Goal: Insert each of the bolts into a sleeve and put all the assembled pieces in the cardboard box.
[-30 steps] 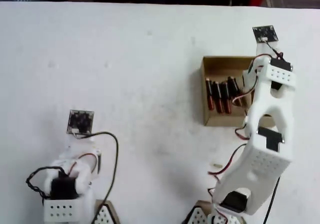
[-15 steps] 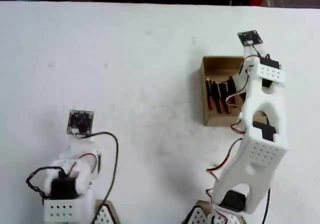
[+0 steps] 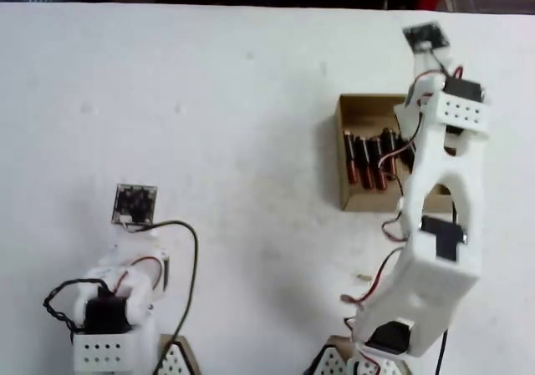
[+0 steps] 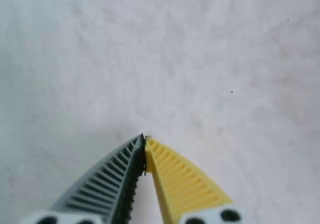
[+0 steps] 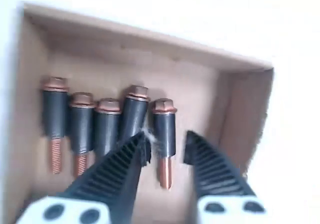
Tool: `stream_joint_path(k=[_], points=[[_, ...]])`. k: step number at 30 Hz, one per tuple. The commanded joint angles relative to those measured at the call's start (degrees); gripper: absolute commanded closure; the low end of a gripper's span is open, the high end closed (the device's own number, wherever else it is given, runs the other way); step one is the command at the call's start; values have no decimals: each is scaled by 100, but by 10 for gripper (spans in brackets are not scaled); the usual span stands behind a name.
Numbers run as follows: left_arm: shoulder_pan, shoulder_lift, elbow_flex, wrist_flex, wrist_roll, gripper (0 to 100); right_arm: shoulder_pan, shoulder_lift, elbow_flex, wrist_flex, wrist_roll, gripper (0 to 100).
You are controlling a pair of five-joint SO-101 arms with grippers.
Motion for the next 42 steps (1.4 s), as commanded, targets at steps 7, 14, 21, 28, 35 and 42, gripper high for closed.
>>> stream_joint_path(k=[7, 14, 21, 28, 35, 42], points=[[-4, -40, -18, -26, 0, 977, -690, -2325, -308, 1007, -1327, 974], [-4, -40, -18, -26, 0, 977, -1596, -3618, -299, 1947, -1371, 974], [-4, -40, -18, -26, 0, 977, -2360, -4848, -290, 2738, -1371, 974], [-4, -40, -18, -26, 0, 977, -2422, -5807, 404, 2923, -1380, 974], [-4, -40, -18, -26, 0, 977, -2422, -7248, 1978, 2615, -1380, 974], [-4, -40, -18, -26, 0, 977, -2413, -8989, 3719, 2018, -1336, 974]])
